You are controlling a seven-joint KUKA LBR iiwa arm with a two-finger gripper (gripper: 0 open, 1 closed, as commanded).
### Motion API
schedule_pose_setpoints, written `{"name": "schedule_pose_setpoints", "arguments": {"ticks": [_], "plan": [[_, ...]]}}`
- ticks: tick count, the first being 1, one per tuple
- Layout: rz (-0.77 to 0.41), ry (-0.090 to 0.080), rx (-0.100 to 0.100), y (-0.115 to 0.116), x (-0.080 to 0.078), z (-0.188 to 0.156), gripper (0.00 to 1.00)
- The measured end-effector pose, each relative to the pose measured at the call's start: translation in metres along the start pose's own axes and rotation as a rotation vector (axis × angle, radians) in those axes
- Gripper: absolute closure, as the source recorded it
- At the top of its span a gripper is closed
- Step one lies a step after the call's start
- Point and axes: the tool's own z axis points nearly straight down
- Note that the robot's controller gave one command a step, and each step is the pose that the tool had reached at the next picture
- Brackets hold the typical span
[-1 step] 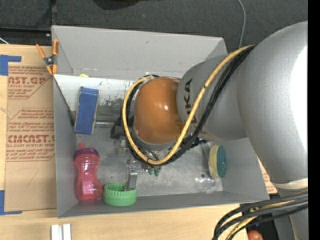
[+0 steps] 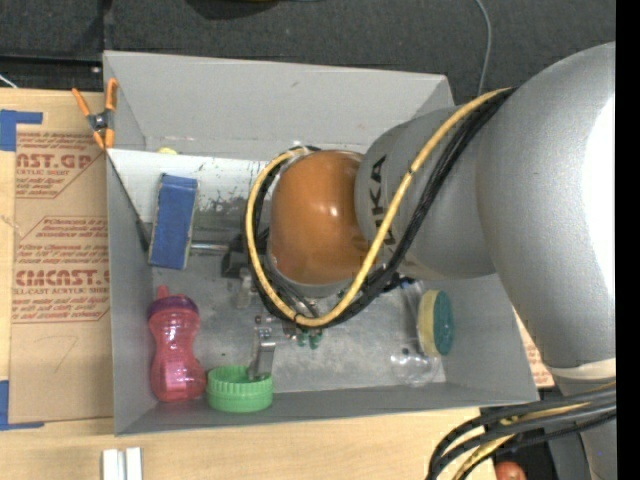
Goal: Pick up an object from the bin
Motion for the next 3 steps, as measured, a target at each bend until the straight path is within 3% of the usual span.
{"name": "schedule_pose_setpoints", "arguments": {"ticks": [1, 2, 3], "plan": [[-0.069, -0.010, -0.003, 0.015, 0.017, 0.059, 0.00], [-0.157, -0.010, -0.003, 0.015, 0.020, 0.014, 0.00], [-0.183, -0.005, -0.001, -0.018, 0.022, 0.031, 0.00]]}}
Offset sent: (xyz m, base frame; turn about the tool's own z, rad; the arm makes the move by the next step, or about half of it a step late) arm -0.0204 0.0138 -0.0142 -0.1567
